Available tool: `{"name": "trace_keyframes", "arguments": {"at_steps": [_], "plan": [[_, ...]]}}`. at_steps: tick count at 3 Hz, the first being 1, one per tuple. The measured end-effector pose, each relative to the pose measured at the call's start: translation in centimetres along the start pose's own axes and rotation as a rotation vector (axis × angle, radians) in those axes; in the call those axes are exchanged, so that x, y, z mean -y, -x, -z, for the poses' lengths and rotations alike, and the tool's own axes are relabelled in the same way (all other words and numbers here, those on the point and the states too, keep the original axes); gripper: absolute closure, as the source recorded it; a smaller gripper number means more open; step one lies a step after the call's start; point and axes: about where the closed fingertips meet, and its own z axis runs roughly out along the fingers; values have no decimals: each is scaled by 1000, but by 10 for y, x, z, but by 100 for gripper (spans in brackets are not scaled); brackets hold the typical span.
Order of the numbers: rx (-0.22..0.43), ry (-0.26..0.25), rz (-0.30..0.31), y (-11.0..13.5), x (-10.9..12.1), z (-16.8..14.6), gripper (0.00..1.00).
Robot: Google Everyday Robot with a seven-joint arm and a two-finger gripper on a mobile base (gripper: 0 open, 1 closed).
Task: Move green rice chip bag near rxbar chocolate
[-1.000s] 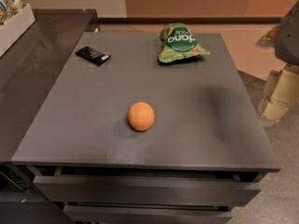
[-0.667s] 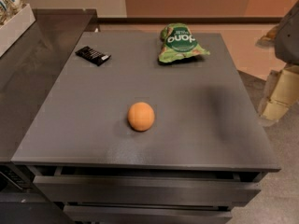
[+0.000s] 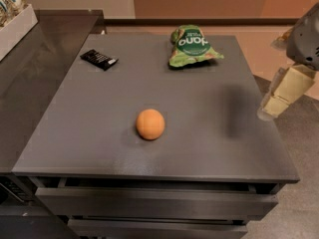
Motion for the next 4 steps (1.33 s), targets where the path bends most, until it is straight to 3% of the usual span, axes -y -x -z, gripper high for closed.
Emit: {"name": "trace_keyframes", "arguments": {"at_steps": [2,4], "plan": [[99,-101,-139,15,59,-32,0],[162,-120,-266,50,105,-75,0]]}}
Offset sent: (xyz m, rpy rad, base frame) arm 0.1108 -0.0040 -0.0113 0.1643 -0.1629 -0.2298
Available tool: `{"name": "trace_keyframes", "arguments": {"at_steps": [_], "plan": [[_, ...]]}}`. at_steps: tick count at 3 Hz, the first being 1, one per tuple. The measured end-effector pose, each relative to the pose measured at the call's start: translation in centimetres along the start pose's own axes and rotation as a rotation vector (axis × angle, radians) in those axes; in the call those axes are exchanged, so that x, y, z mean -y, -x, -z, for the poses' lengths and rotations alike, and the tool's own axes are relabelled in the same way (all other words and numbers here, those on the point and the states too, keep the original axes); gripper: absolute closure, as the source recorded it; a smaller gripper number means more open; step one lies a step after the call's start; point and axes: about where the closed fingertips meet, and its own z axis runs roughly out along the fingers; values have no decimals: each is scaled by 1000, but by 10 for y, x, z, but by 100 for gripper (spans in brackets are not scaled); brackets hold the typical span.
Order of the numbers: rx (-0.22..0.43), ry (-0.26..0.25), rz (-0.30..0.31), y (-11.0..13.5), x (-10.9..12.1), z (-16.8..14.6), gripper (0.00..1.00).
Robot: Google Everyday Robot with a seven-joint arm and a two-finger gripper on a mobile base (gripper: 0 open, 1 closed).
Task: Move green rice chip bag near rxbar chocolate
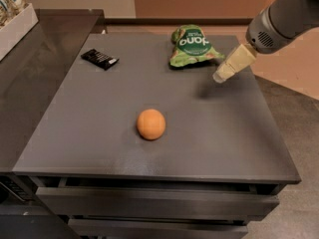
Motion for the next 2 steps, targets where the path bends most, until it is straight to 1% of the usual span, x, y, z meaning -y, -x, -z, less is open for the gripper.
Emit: {"name": "trace_keyframes", "arguments": {"at_steps": [1,2], "plan": [[9,25,-68,13,9,-29,0],[12,62,-146,21,18,-59,0]]}}
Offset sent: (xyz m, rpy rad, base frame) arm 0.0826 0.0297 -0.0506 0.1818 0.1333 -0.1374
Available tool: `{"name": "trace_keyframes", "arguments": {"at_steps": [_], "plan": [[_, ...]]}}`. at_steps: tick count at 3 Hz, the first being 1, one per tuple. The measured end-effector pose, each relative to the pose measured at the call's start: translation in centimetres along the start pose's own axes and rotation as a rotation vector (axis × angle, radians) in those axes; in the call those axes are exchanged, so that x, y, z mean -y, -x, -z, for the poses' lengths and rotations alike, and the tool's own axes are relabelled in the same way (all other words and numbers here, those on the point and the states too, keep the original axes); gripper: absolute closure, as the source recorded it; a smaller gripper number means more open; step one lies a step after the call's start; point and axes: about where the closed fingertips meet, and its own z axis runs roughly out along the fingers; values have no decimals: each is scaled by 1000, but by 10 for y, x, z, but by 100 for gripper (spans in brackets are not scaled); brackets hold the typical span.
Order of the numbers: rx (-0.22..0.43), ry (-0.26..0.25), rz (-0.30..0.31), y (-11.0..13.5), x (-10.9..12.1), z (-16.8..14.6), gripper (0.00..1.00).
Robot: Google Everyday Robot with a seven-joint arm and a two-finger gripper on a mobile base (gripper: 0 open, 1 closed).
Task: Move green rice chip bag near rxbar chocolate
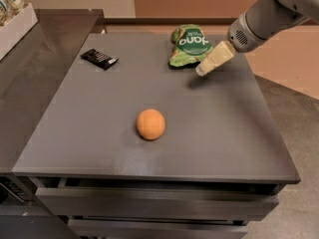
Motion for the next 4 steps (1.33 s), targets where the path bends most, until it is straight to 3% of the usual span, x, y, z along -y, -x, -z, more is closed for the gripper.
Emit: {"name": "trace_keyframes", "arguments": {"at_steps": [1,2,4], "plan": [[14,23,-38,8,10,-22,0],[44,40,-24,16,21,-41,0],[110,81,70,38,36,-67,0]]}}
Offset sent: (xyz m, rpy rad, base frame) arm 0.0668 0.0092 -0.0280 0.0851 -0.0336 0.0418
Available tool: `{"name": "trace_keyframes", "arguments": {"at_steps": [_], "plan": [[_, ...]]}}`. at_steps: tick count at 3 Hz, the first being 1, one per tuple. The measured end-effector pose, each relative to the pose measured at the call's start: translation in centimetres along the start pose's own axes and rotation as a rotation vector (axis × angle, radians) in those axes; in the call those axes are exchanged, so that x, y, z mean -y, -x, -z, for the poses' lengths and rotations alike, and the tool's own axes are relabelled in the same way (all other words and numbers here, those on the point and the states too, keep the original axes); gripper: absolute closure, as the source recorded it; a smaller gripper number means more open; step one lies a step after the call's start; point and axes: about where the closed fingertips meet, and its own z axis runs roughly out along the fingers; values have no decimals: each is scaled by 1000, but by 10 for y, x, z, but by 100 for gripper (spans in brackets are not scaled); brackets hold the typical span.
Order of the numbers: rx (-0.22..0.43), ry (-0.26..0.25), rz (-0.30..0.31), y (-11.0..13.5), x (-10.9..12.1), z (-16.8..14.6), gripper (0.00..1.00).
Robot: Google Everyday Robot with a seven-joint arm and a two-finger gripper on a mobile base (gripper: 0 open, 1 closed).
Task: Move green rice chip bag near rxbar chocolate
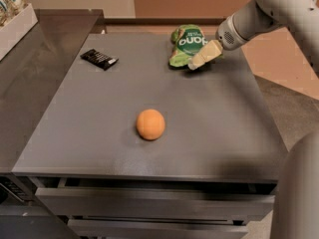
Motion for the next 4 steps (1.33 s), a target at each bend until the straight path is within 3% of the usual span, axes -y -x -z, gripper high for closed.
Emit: {"name": "trace_keyframes", "arguments": {"at_steps": [1,3,4], "plan": [[28,26,16,9,6,-8,0],[72,81,-40,12,18,-19,0],[77,81,-56,12,25,-24,0]]}}
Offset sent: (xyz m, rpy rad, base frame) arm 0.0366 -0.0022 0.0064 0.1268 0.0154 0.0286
